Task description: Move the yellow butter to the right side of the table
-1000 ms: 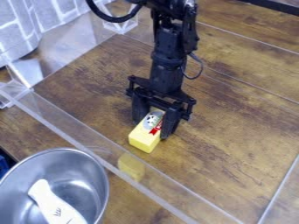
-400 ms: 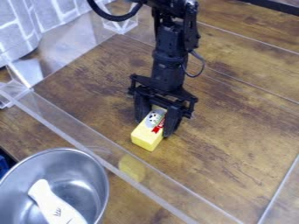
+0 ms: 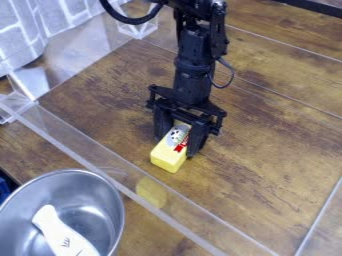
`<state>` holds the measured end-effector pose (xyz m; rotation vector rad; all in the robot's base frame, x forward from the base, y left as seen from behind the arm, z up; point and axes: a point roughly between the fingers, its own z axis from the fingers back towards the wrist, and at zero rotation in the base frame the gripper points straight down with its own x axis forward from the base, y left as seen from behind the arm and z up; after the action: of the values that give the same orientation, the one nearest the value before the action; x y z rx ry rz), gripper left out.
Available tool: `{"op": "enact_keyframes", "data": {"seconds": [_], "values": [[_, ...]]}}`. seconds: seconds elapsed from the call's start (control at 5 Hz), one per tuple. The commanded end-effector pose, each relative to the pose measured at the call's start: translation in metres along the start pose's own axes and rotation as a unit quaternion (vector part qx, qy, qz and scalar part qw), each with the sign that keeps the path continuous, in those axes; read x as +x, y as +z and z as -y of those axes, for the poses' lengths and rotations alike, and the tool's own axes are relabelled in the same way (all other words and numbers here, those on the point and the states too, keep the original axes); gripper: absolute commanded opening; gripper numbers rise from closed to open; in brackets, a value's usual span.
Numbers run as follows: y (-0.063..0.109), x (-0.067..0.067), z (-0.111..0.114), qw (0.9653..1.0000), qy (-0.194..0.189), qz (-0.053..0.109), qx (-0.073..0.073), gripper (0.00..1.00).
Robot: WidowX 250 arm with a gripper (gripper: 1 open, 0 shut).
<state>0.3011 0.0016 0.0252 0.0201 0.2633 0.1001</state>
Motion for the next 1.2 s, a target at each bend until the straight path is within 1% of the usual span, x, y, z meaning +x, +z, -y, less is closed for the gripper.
{"op": "enact_keyframes", "data": {"seconds": [0.0, 1.0], "values": [[0.0171, 0.0064, -0.0005, 0.9996, 0.002, 0.028, -0.004, 0.0], [0.0193, 0.006, 0.0013, 0.9996, 0.002, 0.026, -0.008, 0.0]]}}
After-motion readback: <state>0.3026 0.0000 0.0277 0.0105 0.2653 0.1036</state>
